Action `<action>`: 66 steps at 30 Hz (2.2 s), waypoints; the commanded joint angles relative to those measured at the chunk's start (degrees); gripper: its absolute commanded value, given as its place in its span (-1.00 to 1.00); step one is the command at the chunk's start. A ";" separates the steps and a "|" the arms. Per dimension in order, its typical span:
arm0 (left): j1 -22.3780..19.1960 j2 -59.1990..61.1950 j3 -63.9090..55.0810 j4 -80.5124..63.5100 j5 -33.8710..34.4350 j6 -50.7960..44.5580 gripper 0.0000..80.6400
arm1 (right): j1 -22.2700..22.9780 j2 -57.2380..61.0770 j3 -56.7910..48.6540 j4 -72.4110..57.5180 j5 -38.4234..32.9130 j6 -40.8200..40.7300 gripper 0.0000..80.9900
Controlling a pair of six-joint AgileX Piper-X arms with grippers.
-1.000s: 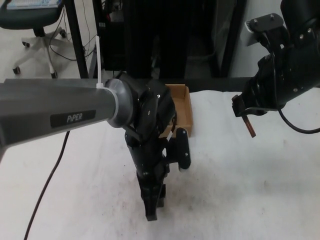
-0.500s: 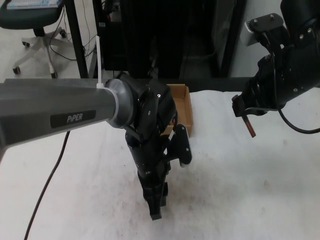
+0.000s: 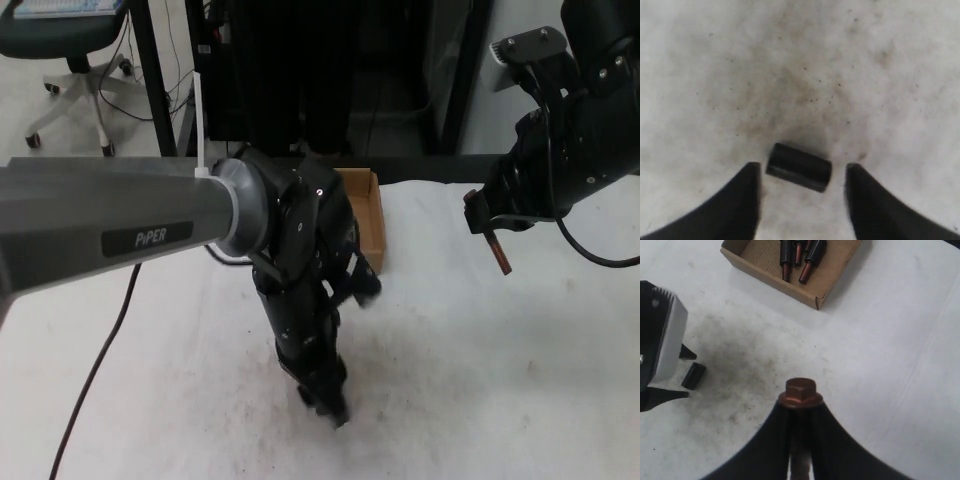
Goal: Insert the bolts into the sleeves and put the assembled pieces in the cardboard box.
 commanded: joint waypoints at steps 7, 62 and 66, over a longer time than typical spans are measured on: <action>1.05 -0.80 -0.20 2.13 1.34 -63.70 0.19 | -0.09 -0.67 -0.20 -0.26 -0.63 -0.11 -0.98; 1.24 4.22 -0.24 -1.91 3.84 -56.59 -0.99 | -0.26 -0.67 -0.20 -0.26 -0.42 -0.23 -0.98; 1.41 0.28 -0.24 -1.41 -8.66 -34.63 -0.99 | -0.99 -0.67 -0.20 -0.43 -0.34 2.27 -0.98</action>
